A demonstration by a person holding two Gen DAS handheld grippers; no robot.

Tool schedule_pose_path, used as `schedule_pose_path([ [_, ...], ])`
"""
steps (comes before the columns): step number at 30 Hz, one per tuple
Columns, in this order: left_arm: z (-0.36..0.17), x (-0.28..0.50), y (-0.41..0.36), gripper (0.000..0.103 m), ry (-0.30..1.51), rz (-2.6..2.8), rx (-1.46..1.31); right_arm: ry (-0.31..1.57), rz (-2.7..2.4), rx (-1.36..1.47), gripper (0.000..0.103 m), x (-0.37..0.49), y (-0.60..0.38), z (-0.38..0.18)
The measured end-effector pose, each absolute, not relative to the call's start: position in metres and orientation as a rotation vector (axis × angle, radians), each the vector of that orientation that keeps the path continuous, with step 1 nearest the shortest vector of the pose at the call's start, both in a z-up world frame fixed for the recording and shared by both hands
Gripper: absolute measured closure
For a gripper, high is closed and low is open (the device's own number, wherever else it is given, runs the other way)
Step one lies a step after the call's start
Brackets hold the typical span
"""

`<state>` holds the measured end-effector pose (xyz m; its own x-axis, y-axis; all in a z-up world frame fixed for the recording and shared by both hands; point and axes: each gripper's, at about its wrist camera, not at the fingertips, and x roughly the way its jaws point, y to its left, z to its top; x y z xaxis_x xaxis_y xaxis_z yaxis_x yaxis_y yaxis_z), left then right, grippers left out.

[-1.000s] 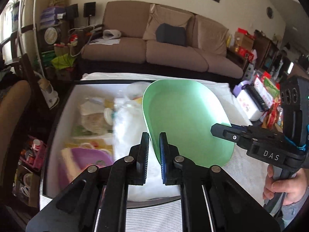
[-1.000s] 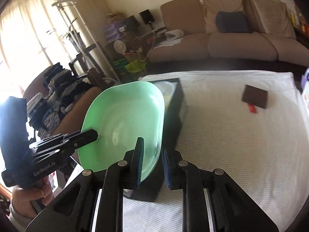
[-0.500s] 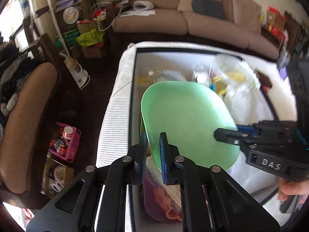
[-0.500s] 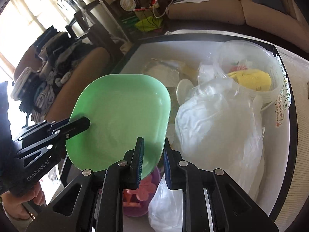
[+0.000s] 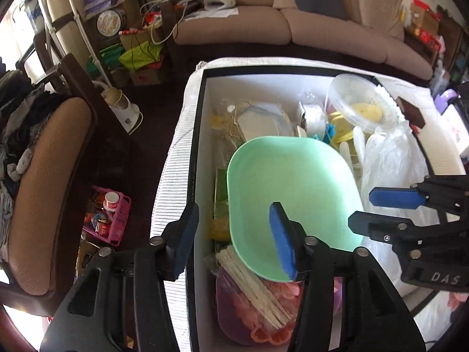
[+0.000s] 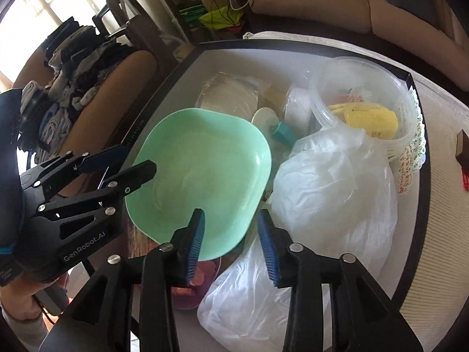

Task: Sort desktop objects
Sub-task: 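Lift the green dish with the right gripper and lower it into the box, then open the right gripper and move both grippers toward the brown block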

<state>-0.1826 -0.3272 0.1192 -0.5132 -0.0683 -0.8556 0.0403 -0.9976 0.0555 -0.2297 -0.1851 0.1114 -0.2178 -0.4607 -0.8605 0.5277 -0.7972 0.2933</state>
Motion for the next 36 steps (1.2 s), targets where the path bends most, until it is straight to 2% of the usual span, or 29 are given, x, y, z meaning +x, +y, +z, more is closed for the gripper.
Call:
schedule_pose_path([
  [2,0.132,-0.176,-0.328,0.055,-0.001,-2.685,1.485,0.044,-2.05,1.386,0.059,-0.225,-0.174,0.124],
  [7,0.168,-0.162,-0.328,0.049,0.014,-2.745,1.371,-0.067,-2.104,1.267,0.048,-0.221,-0.125,0.163],
  [11,0.188,-0.16,-0.314,0.048,0.034,-2.778,1.353,-0.134,-2.128,1.2,0.048,-0.219,-0.083,0.191],
  [13,0.198,-0.161,-0.293,0.046,0.008,-2.816,1.344,-0.11,-2.172,1.163,0.044,-0.218,-0.056,0.204],
  [16,0.209,-0.167,-0.249,0.033,-0.003,-2.916,1.332,-0.063,-2.254,1.148,0.032,-0.222,-0.01,0.215],
  [20,0.21,-0.185,-0.174,0.032,0.022,-3.028,1.363,-0.012,-2.377,1.203,0.031,-0.235,0.052,0.208],
  [25,0.184,-0.216,-0.072,0.03,-0.076,-3.067,1.357,-0.09,-2.471,1.273,0.031,-0.257,0.121,0.177],
  [27,0.164,-0.231,-0.037,0.025,-0.105,-3.061,1.361,-0.134,-2.496,1.306,0.031,-0.268,0.146,0.163],
  [30,0.125,-0.26,0.002,0.025,-0.091,-3.002,1.411,-0.224,-2.53,1.358,0.025,-0.289,0.177,0.143],
  [33,0.088,-0.292,0.025,0.025,0.007,-2.955,1.462,-0.364,-2.542,1.401,0.022,-0.319,0.203,0.125],
  [36,0.062,-0.314,0.018,0.025,0.274,-2.902,1.445,-0.444,-2.549,1.455,0.021,-0.364,0.208,0.114],
])
